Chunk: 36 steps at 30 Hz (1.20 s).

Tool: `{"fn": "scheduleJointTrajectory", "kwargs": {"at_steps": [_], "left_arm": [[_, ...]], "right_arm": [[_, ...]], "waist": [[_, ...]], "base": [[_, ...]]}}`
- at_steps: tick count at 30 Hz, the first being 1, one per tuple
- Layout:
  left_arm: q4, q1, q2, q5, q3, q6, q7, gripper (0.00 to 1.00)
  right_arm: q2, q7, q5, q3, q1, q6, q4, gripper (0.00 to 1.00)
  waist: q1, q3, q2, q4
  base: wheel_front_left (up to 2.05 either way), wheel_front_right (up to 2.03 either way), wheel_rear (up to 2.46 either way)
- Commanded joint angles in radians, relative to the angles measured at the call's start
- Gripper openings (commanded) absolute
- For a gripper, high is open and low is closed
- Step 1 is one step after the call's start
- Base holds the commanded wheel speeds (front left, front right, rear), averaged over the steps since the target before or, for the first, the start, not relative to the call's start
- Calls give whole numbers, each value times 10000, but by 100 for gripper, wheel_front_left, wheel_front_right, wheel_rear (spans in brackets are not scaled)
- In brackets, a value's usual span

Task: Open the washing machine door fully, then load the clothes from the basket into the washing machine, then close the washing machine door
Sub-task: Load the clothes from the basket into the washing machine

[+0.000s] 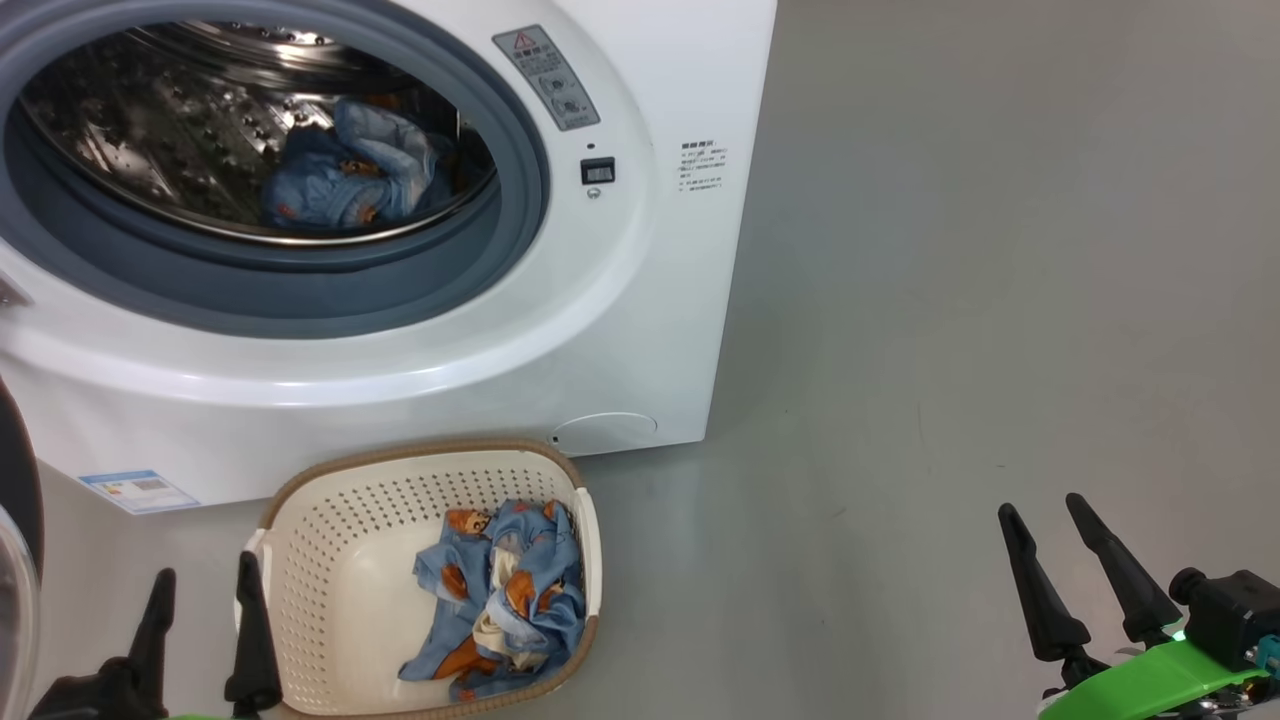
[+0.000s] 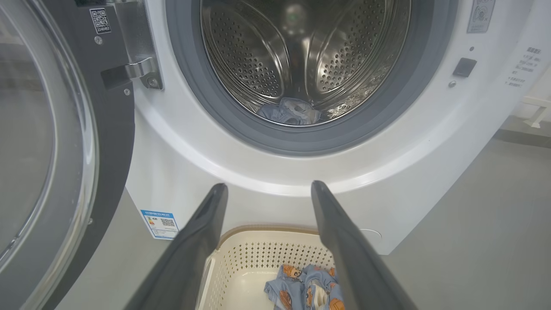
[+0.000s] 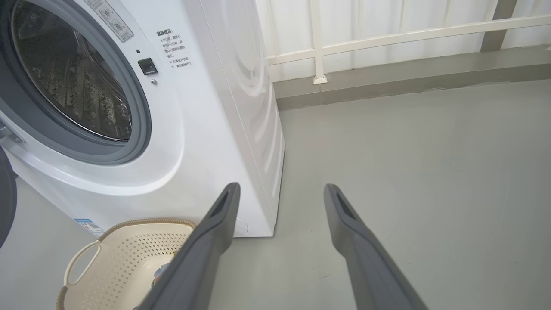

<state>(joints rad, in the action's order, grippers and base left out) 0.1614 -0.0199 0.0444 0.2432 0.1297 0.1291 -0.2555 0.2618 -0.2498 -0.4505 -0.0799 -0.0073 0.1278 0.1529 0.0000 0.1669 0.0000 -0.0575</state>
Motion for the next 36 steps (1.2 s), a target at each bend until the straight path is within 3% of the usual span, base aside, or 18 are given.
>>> {"fn": "scheduleJointTrajectory", "kwargs": {"at_steps": [1,16,36], "left_arm": [[-239,267,86,-15,262,15,-63,100],[1324,1253,66,416,-890,15,-63,100],[6276,4704,530,1519,-3770,15,-63,100]], "right_arm": [[176,-120,-57,-158,-236,29,-257,100],[-89,-120,109,-299,-738,29,-399,100],[-70,-120,82,-533,-1988,29,-474,100]], "waist": [[0,27,0,-3],[0,896,0,-113],[0,2991,0,-213]], "base": [[0,0,0],[0,0,0],[0,0,0]]}}
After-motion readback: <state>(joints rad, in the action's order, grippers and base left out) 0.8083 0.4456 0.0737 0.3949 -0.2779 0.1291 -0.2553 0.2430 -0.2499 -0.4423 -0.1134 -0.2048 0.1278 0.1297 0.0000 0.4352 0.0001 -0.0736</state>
